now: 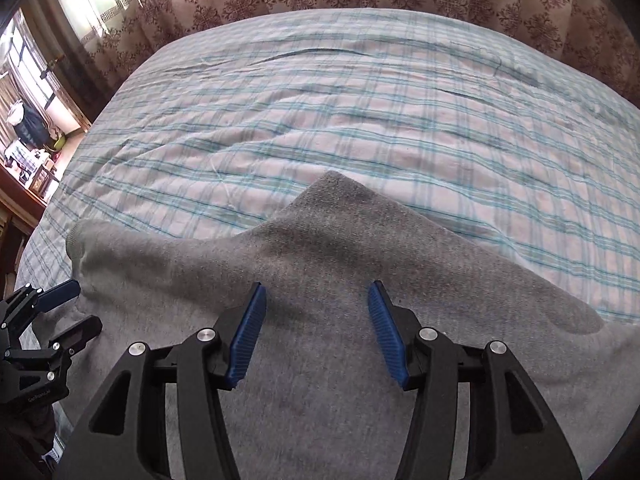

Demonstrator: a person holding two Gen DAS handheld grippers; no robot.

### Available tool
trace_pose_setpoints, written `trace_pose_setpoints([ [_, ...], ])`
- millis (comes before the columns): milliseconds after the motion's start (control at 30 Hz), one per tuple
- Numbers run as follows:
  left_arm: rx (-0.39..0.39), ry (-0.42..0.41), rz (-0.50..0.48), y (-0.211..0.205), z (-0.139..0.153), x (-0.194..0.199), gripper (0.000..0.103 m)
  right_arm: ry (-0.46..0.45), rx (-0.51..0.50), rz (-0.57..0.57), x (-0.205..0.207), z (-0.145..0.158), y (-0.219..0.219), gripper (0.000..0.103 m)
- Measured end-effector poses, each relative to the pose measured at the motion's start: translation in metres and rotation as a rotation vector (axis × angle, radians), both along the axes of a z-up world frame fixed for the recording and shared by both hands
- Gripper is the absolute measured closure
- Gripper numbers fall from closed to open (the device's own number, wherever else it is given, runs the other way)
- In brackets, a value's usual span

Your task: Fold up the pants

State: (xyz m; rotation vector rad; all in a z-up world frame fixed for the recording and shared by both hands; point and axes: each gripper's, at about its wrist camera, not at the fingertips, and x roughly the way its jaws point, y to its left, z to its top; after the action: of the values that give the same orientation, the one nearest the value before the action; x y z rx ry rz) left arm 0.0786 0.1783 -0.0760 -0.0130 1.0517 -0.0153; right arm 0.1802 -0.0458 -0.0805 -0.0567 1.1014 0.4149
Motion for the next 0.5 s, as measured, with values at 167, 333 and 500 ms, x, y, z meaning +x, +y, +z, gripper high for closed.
trace_pose_setpoints([
  [167,0.048,-0.015,-0.019,-0.001,-0.007,0.0,0.033,-0.029,-0.061,-0.022,0.024,-0.018,0.02,0.045],
  [333,0.053,-0.01,0.006,0.001,-0.008,0.001,0.032,-0.061,-0.094,-0.02,0.029,-0.018,0.027,0.044],
  [500,0.086,-0.024,0.0,-0.008,0.002,0.002,0.032,-0.093,-0.093,-0.013,0.024,-0.017,0.026,0.044],
])
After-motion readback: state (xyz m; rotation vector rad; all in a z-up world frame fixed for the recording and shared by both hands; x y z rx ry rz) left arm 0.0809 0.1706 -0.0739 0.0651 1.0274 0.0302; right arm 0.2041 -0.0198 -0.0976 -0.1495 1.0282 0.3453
